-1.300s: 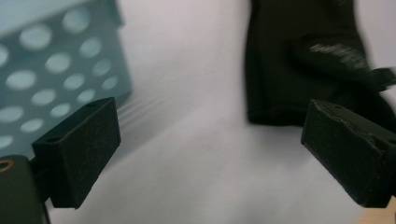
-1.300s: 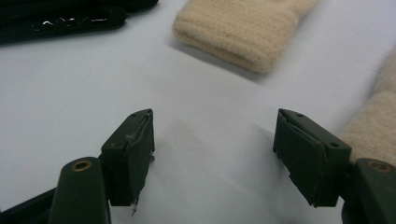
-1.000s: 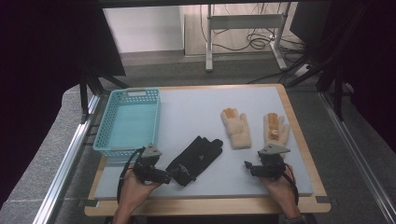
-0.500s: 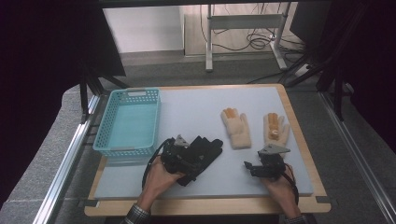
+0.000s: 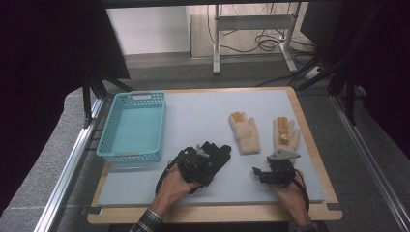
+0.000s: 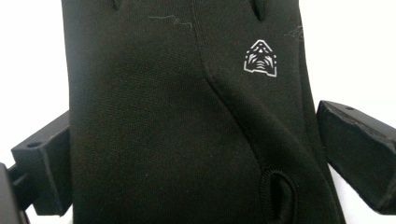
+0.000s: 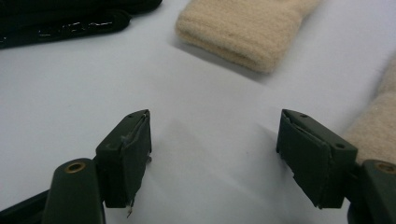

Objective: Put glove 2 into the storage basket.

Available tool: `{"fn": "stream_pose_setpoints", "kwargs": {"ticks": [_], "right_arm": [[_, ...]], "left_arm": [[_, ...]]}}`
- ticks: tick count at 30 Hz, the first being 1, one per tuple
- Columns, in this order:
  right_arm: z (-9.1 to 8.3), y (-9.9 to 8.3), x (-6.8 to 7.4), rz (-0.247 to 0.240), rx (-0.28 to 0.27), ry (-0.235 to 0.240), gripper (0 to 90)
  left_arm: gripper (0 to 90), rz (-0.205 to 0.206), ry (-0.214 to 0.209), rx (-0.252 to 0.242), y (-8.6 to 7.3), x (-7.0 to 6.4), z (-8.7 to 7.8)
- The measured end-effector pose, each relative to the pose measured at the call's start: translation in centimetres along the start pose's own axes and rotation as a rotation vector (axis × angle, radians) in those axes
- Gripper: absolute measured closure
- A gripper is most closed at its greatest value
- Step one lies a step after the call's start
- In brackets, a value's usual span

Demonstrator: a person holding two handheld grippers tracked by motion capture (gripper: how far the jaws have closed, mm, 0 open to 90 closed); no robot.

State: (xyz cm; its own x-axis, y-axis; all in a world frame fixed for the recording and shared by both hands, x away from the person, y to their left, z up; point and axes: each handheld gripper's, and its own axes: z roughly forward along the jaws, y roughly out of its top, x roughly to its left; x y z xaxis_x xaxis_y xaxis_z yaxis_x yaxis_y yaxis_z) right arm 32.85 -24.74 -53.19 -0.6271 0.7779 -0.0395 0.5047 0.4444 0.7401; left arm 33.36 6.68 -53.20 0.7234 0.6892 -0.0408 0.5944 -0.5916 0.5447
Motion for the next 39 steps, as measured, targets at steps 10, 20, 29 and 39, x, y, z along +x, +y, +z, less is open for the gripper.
{"fn": "stream_pose_setpoints", "kwargs": {"ticks": [10,20,29,39], "right_arm": [[0.0,0.0,0.0,-0.001,0.001,-0.002,25.7],[0.0,0.0,0.0,-0.001,0.001,-0.001,25.5],[0.0,0.0,0.0,0.0,0.002,-0.001,25.4],[0.0,0.0,0.0,0.0,0.001,0.0,25.3]], "left_arm": [[56.4,-0.07,0.035,-0.03,-0.3,1.9,-1.5],[64.9,-0.131,0.04,-0.092,1.3,3.4,-4.5],[63.7,-0.194,0.084,-0.11,2.7,6.1,-7.5],[62.5,-0.268,0.19,-0.115,3.4,10.1,-11.4]]}}
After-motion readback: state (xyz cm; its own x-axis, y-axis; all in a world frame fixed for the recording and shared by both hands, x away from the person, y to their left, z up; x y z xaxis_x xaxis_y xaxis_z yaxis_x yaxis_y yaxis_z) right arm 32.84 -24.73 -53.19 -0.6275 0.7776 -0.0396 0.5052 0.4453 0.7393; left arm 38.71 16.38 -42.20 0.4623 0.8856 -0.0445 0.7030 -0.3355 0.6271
